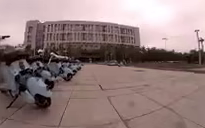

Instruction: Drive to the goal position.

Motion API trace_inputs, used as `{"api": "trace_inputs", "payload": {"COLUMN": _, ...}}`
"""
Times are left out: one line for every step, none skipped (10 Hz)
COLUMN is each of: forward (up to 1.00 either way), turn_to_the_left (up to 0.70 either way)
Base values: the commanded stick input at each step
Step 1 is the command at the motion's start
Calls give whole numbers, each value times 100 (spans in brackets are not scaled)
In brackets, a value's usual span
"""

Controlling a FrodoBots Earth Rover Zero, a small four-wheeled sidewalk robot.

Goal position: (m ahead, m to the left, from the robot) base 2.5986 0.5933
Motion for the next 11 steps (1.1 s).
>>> {"api": "trace_inputs", "payload": {"forward": 70, "turn_to_the_left": -35}}
{"api": "trace_inputs", "payload": {"forward": 70, "turn_to_the_left": 4}}
{"api": "trace_inputs", "payload": {"forward": 70, "turn_to_the_left": 35}}
{"api": "trace_inputs", "payload": {"forward": 70, "turn_to_the_left": 35}}
{"api": "trace_inputs", "payload": {"forward": 70, "turn_to_the_left": 35}}
{"api": "trace_inputs", "payload": {"forward": 70, "turn_to_the_left": 35}}
{"api": "trace_inputs", "payload": {"forward": 70, "turn_to_the_left": 35}}
{"api": "trace_inputs", "payload": {"forward": 70, "turn_to_the_left": 35}}
{"api": "trace_inputs", "payload": {"forward": 70, "turn_to_the_left": 35}}
{"api": "trace_inputs", "payload": {"forward": 70, "turn_to_the_left": 35}}
{"api": "trace_inputs", "payload": {"forward": 70, "turn_to_the_left": 33}}
